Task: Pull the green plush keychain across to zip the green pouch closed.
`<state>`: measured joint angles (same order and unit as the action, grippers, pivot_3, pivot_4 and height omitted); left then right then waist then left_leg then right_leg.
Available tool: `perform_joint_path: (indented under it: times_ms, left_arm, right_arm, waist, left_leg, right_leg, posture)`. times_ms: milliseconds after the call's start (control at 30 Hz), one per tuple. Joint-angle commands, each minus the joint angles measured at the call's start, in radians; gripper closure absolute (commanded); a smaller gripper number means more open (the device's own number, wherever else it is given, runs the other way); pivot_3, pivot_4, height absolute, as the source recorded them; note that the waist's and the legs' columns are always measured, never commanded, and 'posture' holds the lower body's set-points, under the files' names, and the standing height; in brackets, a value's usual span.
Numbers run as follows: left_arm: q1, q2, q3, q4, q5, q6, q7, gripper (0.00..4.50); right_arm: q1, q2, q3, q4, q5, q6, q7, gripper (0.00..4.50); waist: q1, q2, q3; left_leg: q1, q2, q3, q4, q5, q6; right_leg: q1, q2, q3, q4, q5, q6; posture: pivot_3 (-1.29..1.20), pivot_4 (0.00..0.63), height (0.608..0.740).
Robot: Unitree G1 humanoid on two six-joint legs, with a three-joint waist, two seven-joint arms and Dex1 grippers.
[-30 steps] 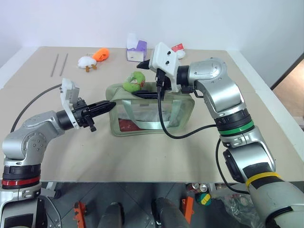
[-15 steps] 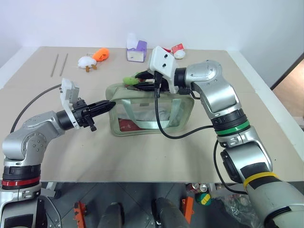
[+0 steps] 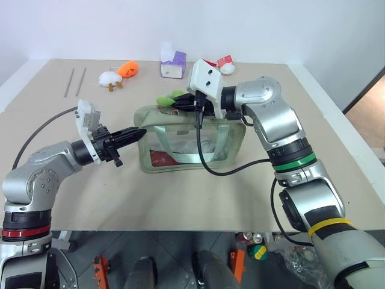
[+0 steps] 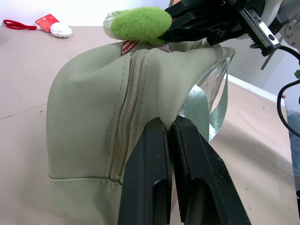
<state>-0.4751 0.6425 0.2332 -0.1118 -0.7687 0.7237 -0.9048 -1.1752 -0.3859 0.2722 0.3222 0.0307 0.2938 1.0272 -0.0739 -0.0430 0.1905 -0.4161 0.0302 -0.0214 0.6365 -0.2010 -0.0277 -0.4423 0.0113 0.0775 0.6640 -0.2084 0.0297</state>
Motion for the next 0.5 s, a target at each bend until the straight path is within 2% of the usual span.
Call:
perform_joint_path:
  times_ms: [33, 200, 500]
  left_arm:
    - [-0.009, -0.003, 0.022, -0.031, -0.024, -0.016, -0.005, 4.5]
    - [-0.002, -0.004, 0.018, -0.04, -0.029, -0.013, -0.003, 4.5]
    - [-0.004, -0.007, 0.008, -0.042, -0.031, -0.012, 0.0, 4.5]
  right_arm:
    - [-0.068, -0.054, -0.093, 0.015, 0.033, -0.013, -0.002, 4.47]
    - [-0.078, -0.172, -0.146, 0.049, 0.02, -0.041, -0.016, 4.47]
    - [0.069, -0.433, -0.137, -0.103, -0.069, -0.096, 0.009, 4.47]
  waist:
    - [0.0, 0.0, 0.0]
    - [0.004, 0.0, 0.0]
    - [0.004, 0.001, 0.0]
  left_leg:
    - [0.0, 0.0, 0.0, 0.0, 0.0, 0.0]
    - [0.0, -0.001, 0.0, 0.0, 0.0, 0.0]
    - [0.0, -0.001, 0.0, -0.001, 0.0, 0.0]
  right_leg:
    - [0.0, 0.0, 0.0, 0.0, 0.0, 0.0]
    - [0.0, -0.001, 0.0, 0.0, 0.0, 0.0]
    - [0.0, -0.001, 0.0, 0.0, -0.001, 0.0]
  posture:
    - [0.0, 0.15, 0.74]
    - [0.0, 0.15, 0.74]
    - [0.0, 0.15, 0.74]
